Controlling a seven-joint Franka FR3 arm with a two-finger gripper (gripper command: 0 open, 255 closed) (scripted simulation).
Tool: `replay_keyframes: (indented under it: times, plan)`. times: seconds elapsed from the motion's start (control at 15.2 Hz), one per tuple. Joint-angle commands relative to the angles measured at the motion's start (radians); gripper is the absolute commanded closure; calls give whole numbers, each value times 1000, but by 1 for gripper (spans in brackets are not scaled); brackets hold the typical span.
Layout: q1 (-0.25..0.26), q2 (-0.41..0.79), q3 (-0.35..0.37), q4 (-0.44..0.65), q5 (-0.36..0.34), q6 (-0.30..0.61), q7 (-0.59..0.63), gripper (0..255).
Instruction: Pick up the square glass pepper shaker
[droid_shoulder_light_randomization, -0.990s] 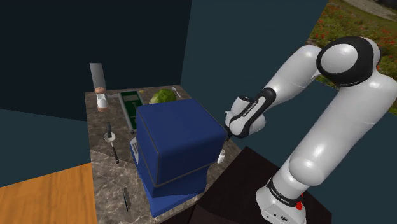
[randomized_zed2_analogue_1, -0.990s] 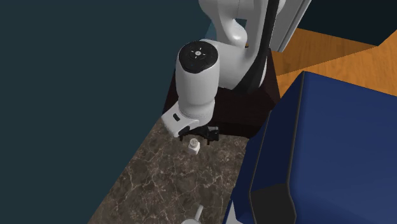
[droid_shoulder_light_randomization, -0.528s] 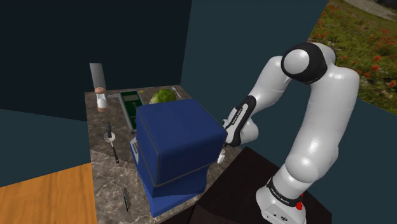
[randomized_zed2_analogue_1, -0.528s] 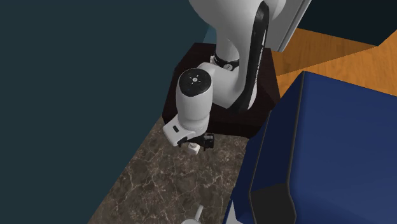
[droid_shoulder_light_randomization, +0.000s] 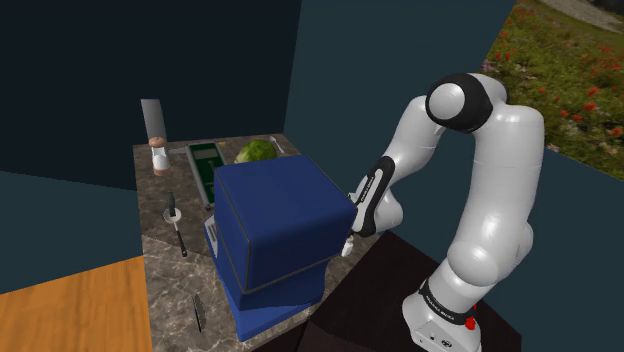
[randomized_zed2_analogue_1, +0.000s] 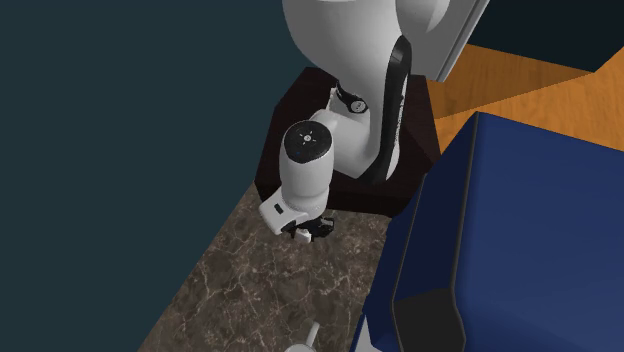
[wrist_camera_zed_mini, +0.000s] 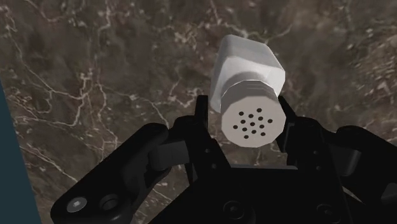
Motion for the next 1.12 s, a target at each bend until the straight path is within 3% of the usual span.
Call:
replay_keyframes:
  times: [0.0, 0.4, 0.59, 1.06]
  plan:
    - [0, 2, 0, 0, 0, 1, 0, 255]
    - [-1, -1, 0, -1, 0, -2, 0, 255]
    - [15, -67, -13, -22, 5, -47, -2, 255]
    - [96, -224, -93, -63, 6, -164, 1, 255]
